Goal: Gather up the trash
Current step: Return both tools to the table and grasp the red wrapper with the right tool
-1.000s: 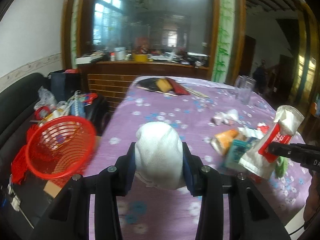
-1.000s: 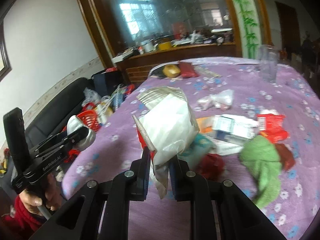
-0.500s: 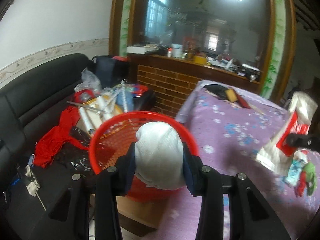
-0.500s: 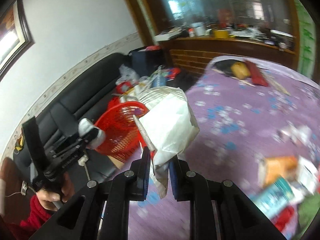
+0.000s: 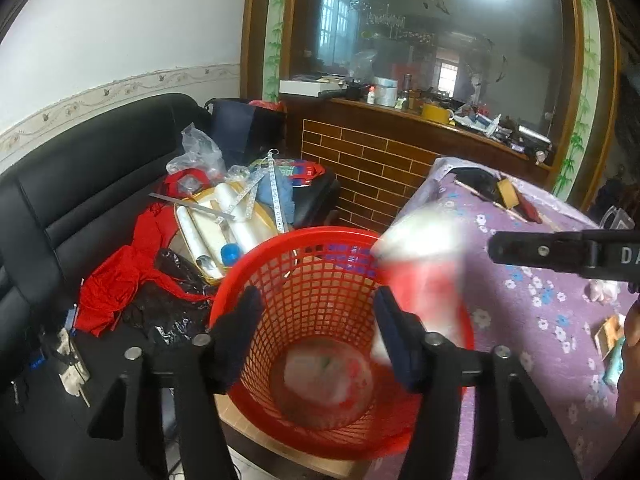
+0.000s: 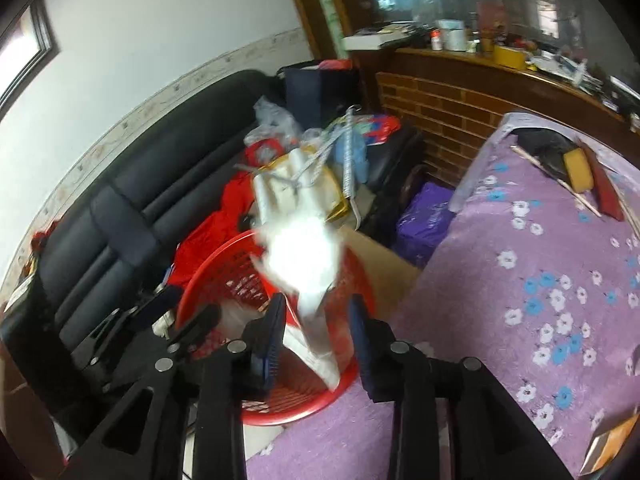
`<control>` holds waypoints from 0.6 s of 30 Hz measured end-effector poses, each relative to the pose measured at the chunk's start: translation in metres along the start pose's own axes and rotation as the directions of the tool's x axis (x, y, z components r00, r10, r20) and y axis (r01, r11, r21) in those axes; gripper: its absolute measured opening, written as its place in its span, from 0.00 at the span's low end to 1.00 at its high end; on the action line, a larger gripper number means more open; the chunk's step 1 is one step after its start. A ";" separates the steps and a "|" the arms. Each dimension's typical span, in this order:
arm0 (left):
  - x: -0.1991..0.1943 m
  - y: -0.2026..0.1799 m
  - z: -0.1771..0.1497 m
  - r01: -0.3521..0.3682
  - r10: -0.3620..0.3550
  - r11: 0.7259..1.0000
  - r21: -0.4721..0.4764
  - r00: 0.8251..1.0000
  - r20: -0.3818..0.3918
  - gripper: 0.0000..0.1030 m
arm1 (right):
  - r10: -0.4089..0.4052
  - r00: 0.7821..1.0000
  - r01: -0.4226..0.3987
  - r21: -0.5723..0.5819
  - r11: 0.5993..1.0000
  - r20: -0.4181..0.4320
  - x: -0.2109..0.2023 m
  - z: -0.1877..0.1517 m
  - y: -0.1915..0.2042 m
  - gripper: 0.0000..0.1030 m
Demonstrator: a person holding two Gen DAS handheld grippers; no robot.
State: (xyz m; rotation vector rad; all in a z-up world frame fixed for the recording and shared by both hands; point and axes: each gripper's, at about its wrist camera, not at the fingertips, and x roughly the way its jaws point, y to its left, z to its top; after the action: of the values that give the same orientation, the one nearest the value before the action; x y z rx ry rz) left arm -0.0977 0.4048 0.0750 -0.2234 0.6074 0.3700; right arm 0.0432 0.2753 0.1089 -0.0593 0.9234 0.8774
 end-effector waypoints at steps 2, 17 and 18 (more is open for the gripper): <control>-0.010 -0.004 -0.002 0.017 -0.017 1.000 0.004 1.000 0.012 0.59 | -0.002 1.000 0.002 0.022 1.000 0.011 -0.016 -0.007 -0.010 0.35; -0.070 -0.165 -0.043 0.322 -0.316 0.926 0.198 0.947 -0.062 0.63 | -0.177 0.979 0.149 0.235 0.961 0.102 -0.195 -0.168 -0.135 0.43; -0.071 -0.179 -0.047 0.341 -0.332 0.915 0.217 0.940 -0.078 0.63 | -0.194 0.976 0.163 0.253 0.954 0.103 -0.205 -0.177 -0.145 0.43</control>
State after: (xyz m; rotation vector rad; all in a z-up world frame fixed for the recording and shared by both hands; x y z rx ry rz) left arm -0.1040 0.2082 0.0968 -0.1112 0.6321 -0.0396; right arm -0.0361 -0.0214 0.1002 0.1221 0.8855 0.5879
